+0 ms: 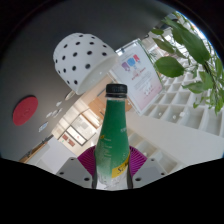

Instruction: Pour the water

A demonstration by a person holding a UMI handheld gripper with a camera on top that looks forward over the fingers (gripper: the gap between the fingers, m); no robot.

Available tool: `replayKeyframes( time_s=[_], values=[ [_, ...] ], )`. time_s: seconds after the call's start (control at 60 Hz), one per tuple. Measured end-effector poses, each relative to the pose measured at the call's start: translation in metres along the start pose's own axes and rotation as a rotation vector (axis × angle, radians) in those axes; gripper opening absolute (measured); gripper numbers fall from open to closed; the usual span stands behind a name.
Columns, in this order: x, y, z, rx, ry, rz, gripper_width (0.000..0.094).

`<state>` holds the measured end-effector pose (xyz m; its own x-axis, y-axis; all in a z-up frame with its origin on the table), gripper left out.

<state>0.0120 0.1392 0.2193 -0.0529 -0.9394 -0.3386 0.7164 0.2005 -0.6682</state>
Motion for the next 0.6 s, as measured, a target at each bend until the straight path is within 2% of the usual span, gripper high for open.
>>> replayKeyframes(
  time_s=[0.167, 0.25, 0.3, 0.383, 0.5, 0.517, 0.533, 0.6],
  values=[
    [-0.006, -0.007, 0.007, -0.134, 0.002, -0.004, 0.0401],
    [-0.005, -0.032, 0.03, -0.39, 0.024, -0.01, 0.0401],
    [-0.007, -0.047, 0.046, -0.623, 0.015, -0.058, 0.0402],
    [-0.003, -0.063, 0.06, -1.103, 0.035, -0.184, 0.0402],
    [-0.011, -0.06, 0.058, -1.702, 0.0, -0.458, 0.0401],
    [-0.002, -0.059, 0.05, -1.767, 0.016, -0.476, 0.0401],
    [-0.008, -0.05, 0.067, -1.837, 0.008, -0.518, 0.04],
    [-0.009, -0.025, 0.054, -2.031, 0.061, -0.638, 0.0401]
  ],
)
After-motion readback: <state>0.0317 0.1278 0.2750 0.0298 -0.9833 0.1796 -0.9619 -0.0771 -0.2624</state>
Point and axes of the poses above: the point between the fingertips, and its own axes, seen from behind it with the camera up: y to the left, z down, x backward, against the way the camera looks, the point moved 1 cm from there along x, backward, against the way the camera looks, and after that the axes turned 11 degrees about y, right-handed, at the moved point
